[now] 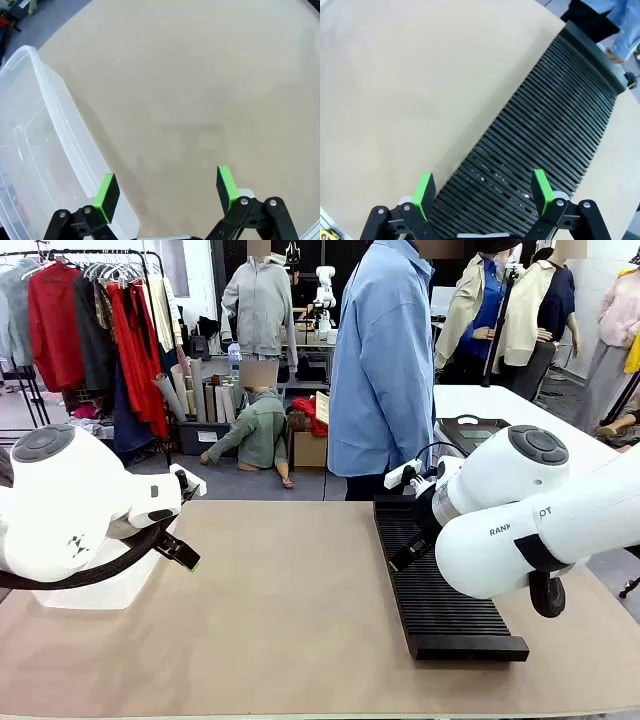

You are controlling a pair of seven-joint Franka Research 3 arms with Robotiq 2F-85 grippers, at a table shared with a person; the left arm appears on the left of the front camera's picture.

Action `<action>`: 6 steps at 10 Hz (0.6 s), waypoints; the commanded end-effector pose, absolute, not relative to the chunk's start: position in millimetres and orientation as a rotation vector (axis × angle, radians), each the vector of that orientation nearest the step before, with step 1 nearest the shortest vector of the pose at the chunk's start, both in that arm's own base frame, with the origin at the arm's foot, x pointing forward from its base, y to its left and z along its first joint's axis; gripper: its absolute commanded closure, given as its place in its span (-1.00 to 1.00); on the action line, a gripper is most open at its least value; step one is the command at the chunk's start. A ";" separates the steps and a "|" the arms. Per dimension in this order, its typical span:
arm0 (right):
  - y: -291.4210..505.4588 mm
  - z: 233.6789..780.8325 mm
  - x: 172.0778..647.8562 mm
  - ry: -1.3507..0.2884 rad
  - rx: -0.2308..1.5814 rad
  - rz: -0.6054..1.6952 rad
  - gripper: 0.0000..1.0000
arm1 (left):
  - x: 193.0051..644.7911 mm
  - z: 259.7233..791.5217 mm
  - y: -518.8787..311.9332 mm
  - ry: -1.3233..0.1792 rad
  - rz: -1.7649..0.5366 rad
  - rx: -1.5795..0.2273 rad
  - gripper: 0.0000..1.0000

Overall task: Sort PCBs into racks and boxes based on the side picked up.
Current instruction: Pick up the Blank PCB handed by the Human.

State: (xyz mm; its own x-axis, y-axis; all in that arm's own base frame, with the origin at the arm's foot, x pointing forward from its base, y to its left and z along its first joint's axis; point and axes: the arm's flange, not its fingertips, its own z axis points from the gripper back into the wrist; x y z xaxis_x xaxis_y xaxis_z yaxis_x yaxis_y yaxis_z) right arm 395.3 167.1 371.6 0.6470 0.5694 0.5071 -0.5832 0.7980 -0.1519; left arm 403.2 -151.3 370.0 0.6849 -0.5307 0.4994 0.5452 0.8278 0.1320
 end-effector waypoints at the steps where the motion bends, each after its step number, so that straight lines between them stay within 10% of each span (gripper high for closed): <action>1: 167.1 371.7 395.2 -0.568 0.026 0.656 -1.00 | 403.2 370.1 -151.3 -0.551 -0.603 -0.028 -1.00; 6: 167.1 371.7 395.2 -0.568 0.026 0.656 -1.00 | 403.2 370.1 -151.3 -0.551 -0.603 -0.028 -1.00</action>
State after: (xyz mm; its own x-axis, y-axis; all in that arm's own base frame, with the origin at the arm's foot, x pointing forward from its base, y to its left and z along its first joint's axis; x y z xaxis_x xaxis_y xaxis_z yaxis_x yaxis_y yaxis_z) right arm 395.2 167.1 371.6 0.6466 0.5700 0.5069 -0.5835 0.7976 -0.1525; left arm 403.2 -151.3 370.0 0.6849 -0.5307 0.4993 0.5452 0.8278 0.1320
